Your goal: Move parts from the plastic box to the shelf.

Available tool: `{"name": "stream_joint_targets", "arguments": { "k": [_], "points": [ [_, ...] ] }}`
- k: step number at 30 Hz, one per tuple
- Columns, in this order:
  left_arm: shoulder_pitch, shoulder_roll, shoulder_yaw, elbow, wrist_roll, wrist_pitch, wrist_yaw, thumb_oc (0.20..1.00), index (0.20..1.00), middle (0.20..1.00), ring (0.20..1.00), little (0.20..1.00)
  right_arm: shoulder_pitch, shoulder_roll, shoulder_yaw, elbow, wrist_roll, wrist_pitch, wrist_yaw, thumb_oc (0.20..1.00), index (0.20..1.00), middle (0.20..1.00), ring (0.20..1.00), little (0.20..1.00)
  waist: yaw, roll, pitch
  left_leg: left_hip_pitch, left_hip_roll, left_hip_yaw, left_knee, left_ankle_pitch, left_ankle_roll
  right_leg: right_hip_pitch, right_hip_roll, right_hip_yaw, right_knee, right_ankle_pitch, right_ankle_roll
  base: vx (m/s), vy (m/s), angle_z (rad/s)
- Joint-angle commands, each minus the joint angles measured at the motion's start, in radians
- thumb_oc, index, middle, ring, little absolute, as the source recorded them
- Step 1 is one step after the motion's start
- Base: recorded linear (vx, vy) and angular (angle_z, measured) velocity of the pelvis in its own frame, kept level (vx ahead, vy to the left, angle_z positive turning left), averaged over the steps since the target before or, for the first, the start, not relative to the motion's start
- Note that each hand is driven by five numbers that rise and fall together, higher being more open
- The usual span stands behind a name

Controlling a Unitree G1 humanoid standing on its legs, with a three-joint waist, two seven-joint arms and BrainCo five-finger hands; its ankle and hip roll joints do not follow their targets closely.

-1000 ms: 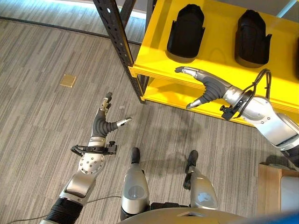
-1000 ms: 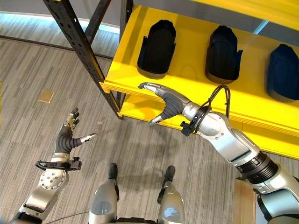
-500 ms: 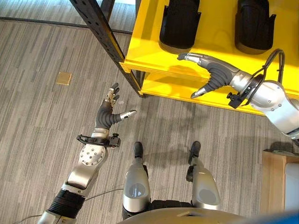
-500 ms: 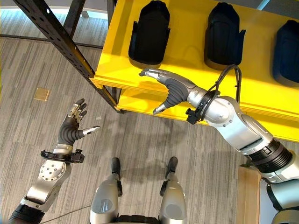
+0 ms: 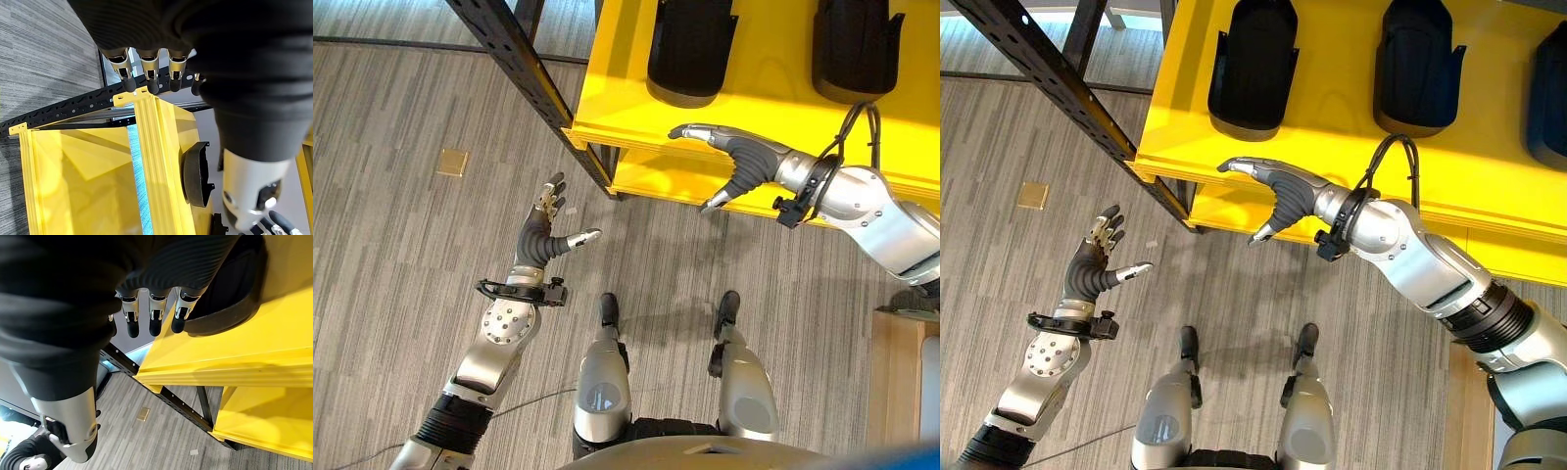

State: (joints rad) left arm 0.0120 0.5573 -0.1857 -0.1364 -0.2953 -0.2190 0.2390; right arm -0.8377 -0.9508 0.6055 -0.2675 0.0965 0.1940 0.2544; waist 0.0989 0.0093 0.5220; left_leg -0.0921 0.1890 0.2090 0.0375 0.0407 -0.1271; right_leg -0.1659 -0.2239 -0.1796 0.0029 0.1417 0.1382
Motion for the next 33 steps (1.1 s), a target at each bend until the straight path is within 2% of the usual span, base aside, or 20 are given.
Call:
{"name": "stream_joint_targets", "arguments": {
  "k": [1, 16, 25, 30, 33],
  "points": [
    [0.026, 0.004, 0.015, -0.091, -0.026, -0.024, 0.004, 1.000, 1.000, 1.000, 1.000, 1.000, -0.136, 0.006, 0.040, -0.031, 0.008, 0.008, -0.011, 1.000, 1.000, 1.000, 1.000, 1.000, 0.013, 0.001, -0.023, -0.033, -0.014, -0.005, 0.022, -0.004, 0.038, -0.026, -0.005, -0.037, 0.106, -0.097, 0.011, 0.00, 0.000, 0.00],
    [-0.003, 0.002, 0.003, -0.092, -0.023, 0.003, 0.014, 1.000, 1.000, 1.000, 1.000, 1.000, -0.194, 0.133, 0.087, 0.141, -0.103, 0.064, -0.051, 1.000, 1.000, 1.000, 1.000, 1.000, 0.036, 0.022, -0.002, -0.072, -0.018, -0.025, 0.037, -0.001, 0.039, -0.068, -0.015, -0.051, 0.143, -0.111, 0.006, 0.00, 0.002, 0.01],
    [-0.012, 0.001, 0.001, -0.088, -0.016, 0.008, 0.025, 1.000, 1.000, 1.000, 1.000, 1.000, -0.204, 0.152, 0.073, 0.207, -0.129, 0.040, -0.114, 1.000, 1.000, 1.000, 1.000, 1.000, 0.038, 0.025, -0.002, -0.091, -0.017, -0.029, 0.045, -0.002, 0.041, -0.090, -0.017, -0.051, 0.156, -0.114, 0.005, 0.01, -0.002, 0.04],
    [-0.012, 0.003, 0.000, -0.086, -0.029, 0.014, 0.031, 1.000, 1.000, 1.000, 1.000, 1.000, -0.210, 0.159, 0.061, 0.218, -0.103, 0.056, -0.113, 1.000, 1.000, 1.000, 1.000, 1.000, 0.036, 0.028, -0.002, -0.097, -0.018, -0.030, 0.047, -0.001, 0.040, -0.096, -0.017, -0.049, 0.159, -0.115, 0.003, 0.00, 0.000, 0.00],
    [-0.013, 0.000, -0.003, -0.081, -0.026, 0.010, 0.032, 1.000, 1.000, 1.000, 1.000, 1.000, -0.212, 0.170, 0.058, 0.245, -0.141, 0.056, -0.124, 1.000, 1.000, 1.000, 1.000, 1.000, 0.037, 0.030, -0.002, -0.109, -0.017, -0.031, 0.055, -0.002, 0.041, -0.108, -0.018, -0.048, 0.169, -0.118, 0.000, 0.00, 0.000, 0.00]
  ]
}}
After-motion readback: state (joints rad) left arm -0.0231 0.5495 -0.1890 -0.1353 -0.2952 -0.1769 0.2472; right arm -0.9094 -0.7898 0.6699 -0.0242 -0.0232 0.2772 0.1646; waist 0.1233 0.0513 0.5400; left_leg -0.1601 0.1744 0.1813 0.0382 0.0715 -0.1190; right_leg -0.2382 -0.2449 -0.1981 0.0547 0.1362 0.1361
